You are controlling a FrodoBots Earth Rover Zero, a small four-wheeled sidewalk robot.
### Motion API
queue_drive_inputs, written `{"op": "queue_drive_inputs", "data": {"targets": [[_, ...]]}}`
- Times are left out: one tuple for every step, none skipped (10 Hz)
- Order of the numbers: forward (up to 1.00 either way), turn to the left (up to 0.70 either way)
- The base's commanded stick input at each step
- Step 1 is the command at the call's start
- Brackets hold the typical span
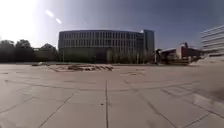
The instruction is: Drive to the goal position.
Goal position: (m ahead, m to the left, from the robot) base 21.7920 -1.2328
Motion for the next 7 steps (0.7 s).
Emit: {"op": "queue_drive_inputs", "data": {"targets": [[0.70, 0.01], [0.70, 0.01], [0.70, 0.01], [0.70, 0.01], [0.70, 0.01], [0.70, 0.01], [0.70, 0.01]]}}
